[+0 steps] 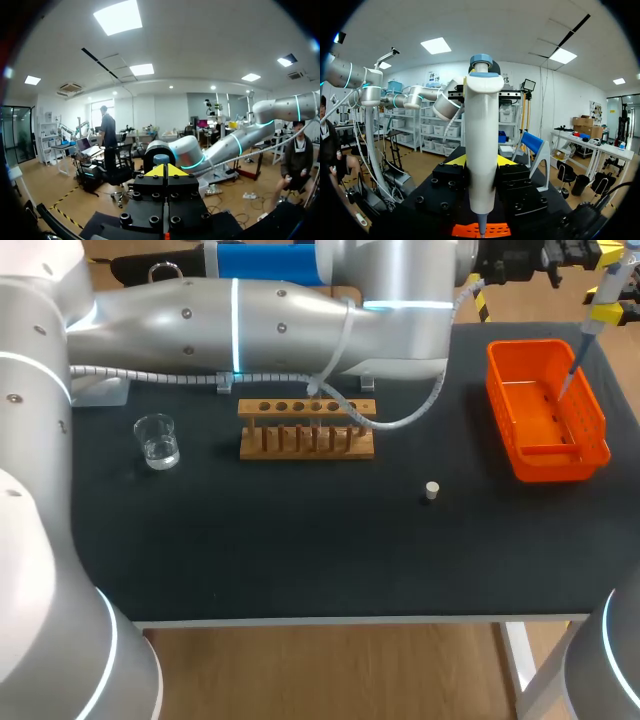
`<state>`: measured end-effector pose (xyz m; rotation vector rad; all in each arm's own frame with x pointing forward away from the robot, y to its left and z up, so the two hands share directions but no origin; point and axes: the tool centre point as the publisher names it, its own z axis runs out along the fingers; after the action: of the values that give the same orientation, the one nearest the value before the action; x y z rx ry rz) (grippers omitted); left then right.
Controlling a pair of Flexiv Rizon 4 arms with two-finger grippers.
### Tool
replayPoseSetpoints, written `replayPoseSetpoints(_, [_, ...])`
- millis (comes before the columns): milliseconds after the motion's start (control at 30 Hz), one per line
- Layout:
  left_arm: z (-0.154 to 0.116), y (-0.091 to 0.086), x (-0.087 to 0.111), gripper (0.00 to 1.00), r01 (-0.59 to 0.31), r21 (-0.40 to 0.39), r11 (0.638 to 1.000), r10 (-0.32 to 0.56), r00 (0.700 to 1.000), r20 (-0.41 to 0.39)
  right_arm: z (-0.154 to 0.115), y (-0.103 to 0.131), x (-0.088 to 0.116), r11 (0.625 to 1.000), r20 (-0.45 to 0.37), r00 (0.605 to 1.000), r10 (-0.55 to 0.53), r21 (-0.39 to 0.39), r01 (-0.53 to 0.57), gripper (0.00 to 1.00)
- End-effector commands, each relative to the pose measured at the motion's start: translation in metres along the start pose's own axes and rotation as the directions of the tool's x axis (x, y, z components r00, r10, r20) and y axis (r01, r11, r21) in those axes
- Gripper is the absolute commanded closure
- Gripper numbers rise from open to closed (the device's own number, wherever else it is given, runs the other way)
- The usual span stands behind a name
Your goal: Invert the test tube, pick up the pipette, mount the tip to pipette, aspirate from beaker and dispense into the tube, eject the tip, return the pipette, and cap with the stopper.
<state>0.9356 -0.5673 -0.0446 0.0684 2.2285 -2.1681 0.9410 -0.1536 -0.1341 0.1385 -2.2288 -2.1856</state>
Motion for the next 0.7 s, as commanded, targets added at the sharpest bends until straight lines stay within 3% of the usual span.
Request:
replayPoseSetpoints(33, [0.003, 0.001, -0.002, 1.00, 0.003, -0.009, 1.000, -0.003, 1.000, -0.004, 0.000, 0.001, 0.001, 1.000, 0.002, 1.000, 0.000, 0.003, 0.000, 1.00])
replayPoseSetpoints(700, [0.002, 0.012, -0.002, 1.00, 0.021, -0.016, 1.000, -0.021, 1.000, 0.002, 0.000, 0.001, 0.001, 1.000, 0.002, 1.000, 0.000, 0.003, 0.000, 1.00])
